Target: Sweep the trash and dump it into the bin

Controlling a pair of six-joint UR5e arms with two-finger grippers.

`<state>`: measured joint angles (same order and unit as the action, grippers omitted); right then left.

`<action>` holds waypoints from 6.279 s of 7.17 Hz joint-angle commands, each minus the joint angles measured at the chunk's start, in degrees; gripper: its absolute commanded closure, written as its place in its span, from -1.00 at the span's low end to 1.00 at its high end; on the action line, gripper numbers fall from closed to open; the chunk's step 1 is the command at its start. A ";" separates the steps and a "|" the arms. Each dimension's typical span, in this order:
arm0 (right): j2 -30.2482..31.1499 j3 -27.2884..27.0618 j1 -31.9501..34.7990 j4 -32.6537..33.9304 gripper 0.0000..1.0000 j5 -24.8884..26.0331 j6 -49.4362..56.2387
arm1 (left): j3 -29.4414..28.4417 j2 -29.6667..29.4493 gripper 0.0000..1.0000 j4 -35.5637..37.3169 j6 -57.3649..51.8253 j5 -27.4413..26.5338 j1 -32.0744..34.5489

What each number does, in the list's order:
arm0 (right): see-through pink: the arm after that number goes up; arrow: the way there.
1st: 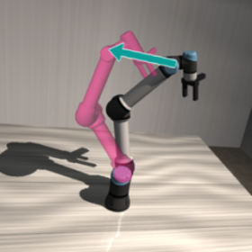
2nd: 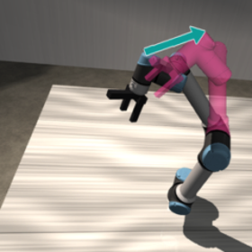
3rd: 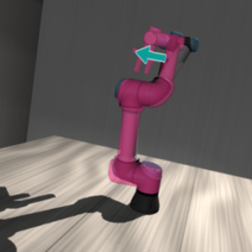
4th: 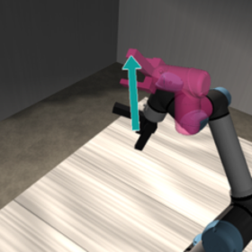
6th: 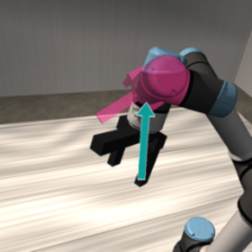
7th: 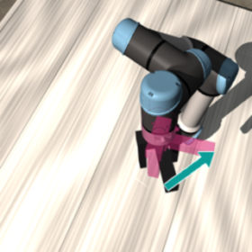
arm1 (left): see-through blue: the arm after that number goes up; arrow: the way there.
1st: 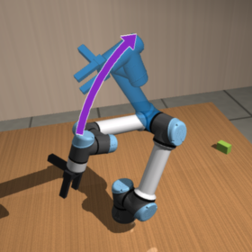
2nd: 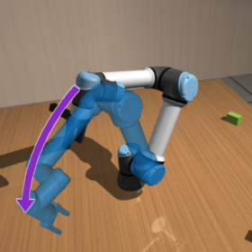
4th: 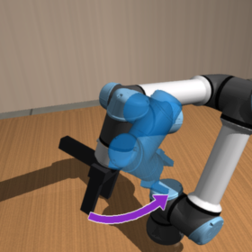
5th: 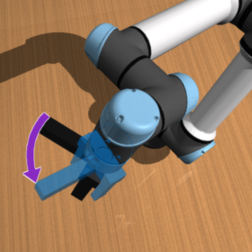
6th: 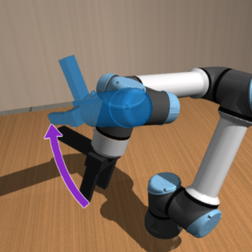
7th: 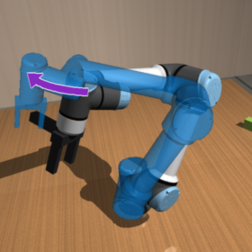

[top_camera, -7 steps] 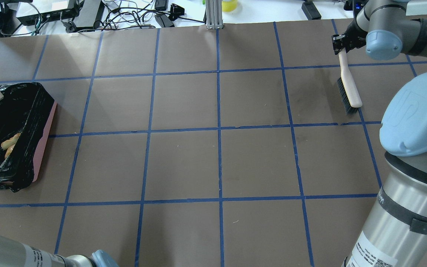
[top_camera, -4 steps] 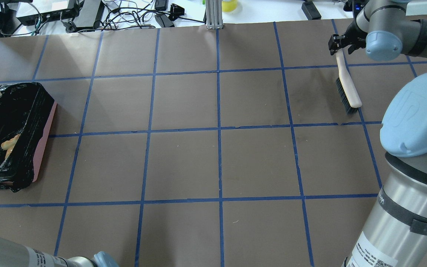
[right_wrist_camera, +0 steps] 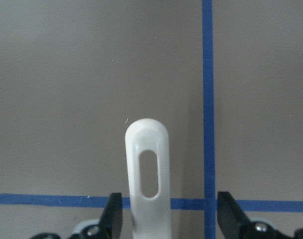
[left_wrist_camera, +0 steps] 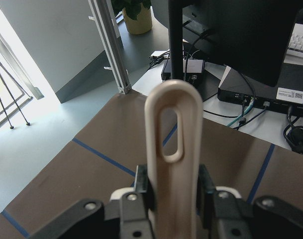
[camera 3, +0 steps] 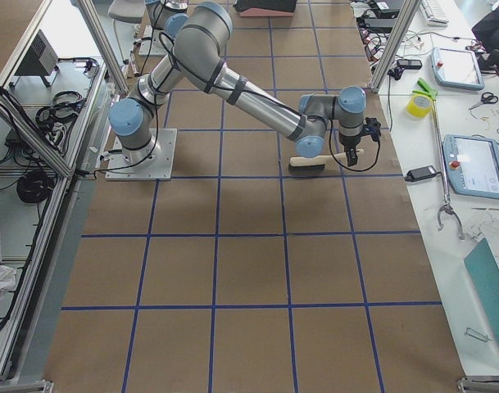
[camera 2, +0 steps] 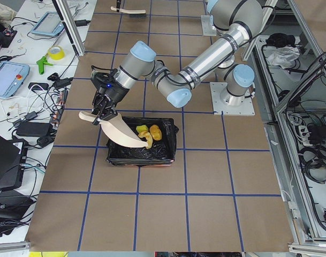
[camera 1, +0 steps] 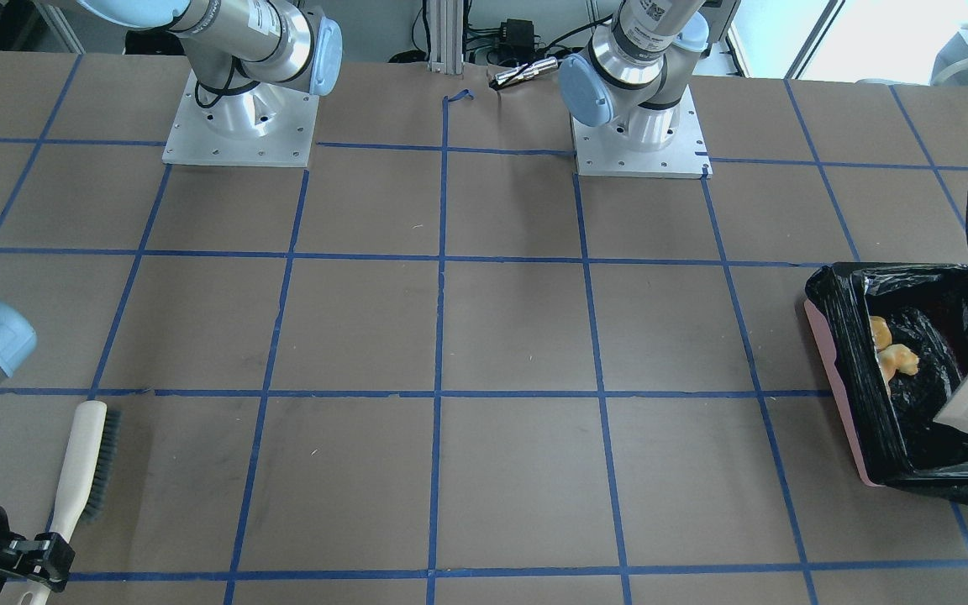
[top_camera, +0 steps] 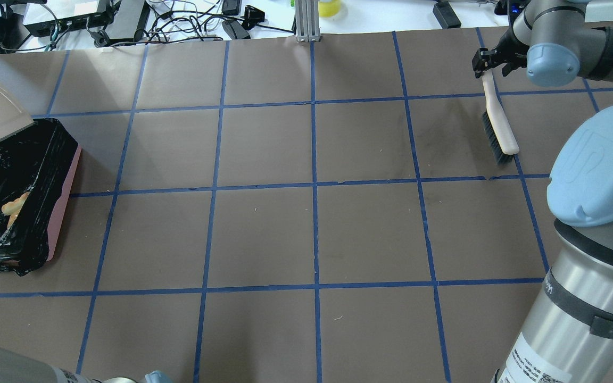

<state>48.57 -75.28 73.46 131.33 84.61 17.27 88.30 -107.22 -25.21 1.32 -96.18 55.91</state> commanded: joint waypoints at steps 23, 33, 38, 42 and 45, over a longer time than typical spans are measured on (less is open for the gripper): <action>34.48 -3.19 15.22 -50.63 -0.52 3.81 -6.02 | 0.91 -14.50 1.00 -27.88 79.71 -2.08 26.18; 37.65 -6.89 15.31 -46.16 -0.99 3.46 -15.07 | 0.65 -9.68 -1.00 -27.62 64.08 -1.99 29.33; 38.17 -8.20 15.31 -46.07 -0.98 4.78 -15.60 | 1.78 -0.37 -1.00 -27.79 45.09 1.71 34.51; 38.79 -8.83 15.31 -46.07 -0.99 4.96 -15.60 | 1.96 1.50 -1.00 -35.44 21.64 1.43 35.40; 38.79 -8.83 15.31 -46.07 -0.99 4.95 -15.60 | 2.33 5.52 -1.00 -43.83 14.38 3.63 36.11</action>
<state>87.36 -84.05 88.77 85.25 89.56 1.67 91.02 -103.41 -64.44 20.72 -93.02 92.10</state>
